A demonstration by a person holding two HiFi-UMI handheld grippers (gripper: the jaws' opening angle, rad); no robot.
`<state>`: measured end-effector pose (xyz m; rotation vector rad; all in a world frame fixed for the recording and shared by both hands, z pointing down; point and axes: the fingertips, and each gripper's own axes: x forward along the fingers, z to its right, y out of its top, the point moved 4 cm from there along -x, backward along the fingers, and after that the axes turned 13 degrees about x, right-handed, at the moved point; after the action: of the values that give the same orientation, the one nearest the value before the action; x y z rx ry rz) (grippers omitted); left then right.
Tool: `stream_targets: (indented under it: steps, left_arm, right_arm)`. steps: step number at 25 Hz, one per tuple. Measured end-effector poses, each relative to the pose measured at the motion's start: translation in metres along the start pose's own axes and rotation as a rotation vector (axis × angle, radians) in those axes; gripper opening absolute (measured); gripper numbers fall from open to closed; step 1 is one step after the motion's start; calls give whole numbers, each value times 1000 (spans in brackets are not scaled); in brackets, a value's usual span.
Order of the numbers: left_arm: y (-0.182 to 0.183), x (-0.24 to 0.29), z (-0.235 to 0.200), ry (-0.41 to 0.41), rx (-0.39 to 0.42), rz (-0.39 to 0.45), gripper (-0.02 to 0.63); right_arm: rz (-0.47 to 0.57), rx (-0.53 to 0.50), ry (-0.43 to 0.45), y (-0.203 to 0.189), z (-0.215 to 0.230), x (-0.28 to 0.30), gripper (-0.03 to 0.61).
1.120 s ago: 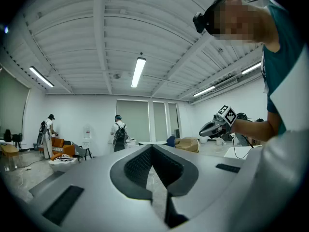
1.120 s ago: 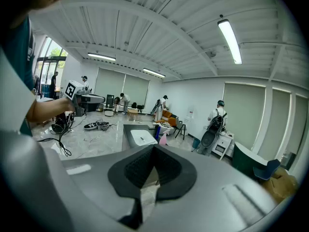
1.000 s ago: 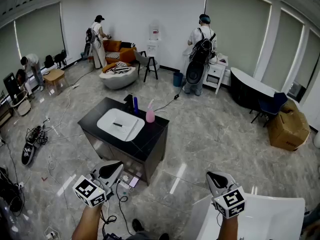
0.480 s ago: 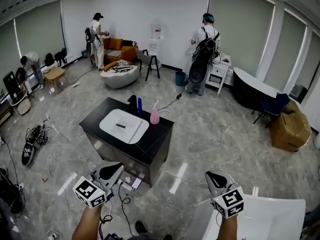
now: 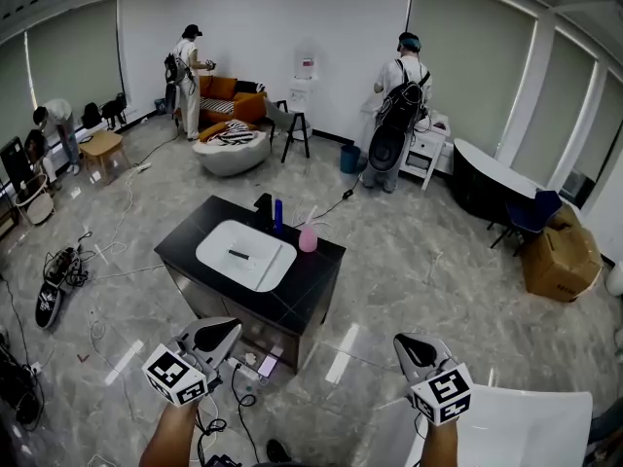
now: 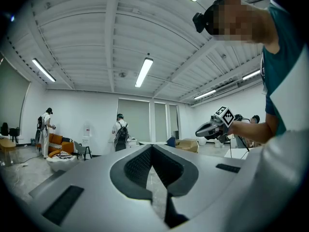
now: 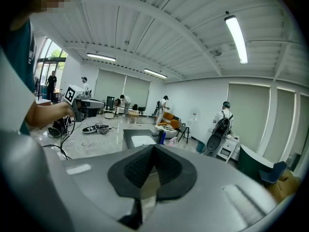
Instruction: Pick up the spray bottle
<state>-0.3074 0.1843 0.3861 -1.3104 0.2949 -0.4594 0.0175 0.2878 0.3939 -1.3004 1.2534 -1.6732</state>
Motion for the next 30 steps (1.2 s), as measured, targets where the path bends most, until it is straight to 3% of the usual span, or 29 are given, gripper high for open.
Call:
stream_targets:
  steps: [7, 15, 30]
  left_arm:
    - [-6, -11, -25, 12, -17, 17, 5]
    - [-14, -8, -41, 93, -29, -16, 5]
    - [-4, 67, -31, 256, -11, -92, 5]
  right_arm:
    - [-19, -21, 24, 10, -22, 26, 11]
    - [-20, -36, 104, 24, -7, 65, 11]
    - [-4, -57, 279, 39, 93, 127, 11]
